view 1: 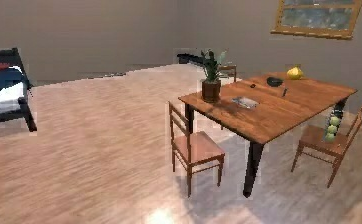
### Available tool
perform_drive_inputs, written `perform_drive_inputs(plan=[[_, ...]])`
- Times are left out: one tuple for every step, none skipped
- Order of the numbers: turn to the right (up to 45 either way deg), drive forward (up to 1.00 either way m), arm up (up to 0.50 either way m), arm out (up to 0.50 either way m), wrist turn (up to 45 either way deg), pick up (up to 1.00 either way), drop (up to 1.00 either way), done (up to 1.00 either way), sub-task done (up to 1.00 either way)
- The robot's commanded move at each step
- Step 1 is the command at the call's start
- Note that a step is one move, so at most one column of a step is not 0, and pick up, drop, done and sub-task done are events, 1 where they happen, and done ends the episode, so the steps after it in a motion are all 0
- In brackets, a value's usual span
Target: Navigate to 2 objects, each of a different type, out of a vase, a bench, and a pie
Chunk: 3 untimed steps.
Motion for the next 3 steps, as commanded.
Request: perform_drive_inputs(plan=[[9.0,0.00,0.00,0.00,0.0,0.00,0.00,0.00,0.00],[0.0,0.45,0.00,0.00,0.0,0.00,0.00,0.00,0.00],[45.0,0.00,0.00,0.00,0.0,0.00,0.00,0.00,0.00]])
